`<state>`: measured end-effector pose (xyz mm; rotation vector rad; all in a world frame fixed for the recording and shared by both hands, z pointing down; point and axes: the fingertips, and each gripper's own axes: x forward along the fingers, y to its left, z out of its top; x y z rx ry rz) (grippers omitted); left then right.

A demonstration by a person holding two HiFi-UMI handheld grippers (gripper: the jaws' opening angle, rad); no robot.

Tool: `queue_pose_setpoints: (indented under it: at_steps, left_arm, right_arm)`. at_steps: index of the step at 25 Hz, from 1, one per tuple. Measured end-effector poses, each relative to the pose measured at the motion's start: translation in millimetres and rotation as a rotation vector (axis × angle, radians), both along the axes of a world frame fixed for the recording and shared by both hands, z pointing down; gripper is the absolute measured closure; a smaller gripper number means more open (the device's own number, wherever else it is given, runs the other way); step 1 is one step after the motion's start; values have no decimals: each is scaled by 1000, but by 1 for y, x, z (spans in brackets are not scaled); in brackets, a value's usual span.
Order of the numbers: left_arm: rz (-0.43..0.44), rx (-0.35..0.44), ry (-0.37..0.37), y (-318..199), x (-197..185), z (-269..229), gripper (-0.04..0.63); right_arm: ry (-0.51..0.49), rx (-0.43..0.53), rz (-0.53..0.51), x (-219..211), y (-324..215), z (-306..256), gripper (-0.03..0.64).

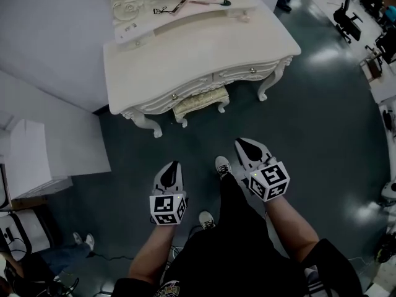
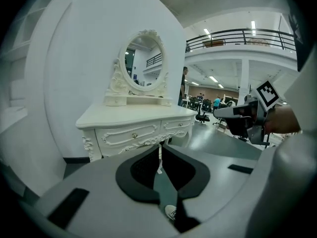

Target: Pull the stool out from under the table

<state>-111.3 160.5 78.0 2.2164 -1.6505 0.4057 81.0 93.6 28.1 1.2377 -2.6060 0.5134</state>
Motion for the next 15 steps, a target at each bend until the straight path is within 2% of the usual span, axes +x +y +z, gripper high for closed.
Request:
queue_pose_setpoints:
  at_steps: [5,8,9,11,15]
  left_arm:
    - [-7,-22,-40,-45,0,43,581]
    - [-17,-40,-48,-72,-3,72,538]
    - [-22,-46,-53,-80,-4,84,532]
    - [-32,-54,-63,-97,-7,111,517]
    - [-56,-61,-82,-128,-16,167,488]
  right_arm:
    - [3,10,14,7,-52,43,586]
    - [15,4,5,8,-79,76,583]
    - [22,1,0,8,-88,89,572]
    - [37,-8,-9,8,-105,119,501]
    - [67,-25,-12,8,-137,182,483]
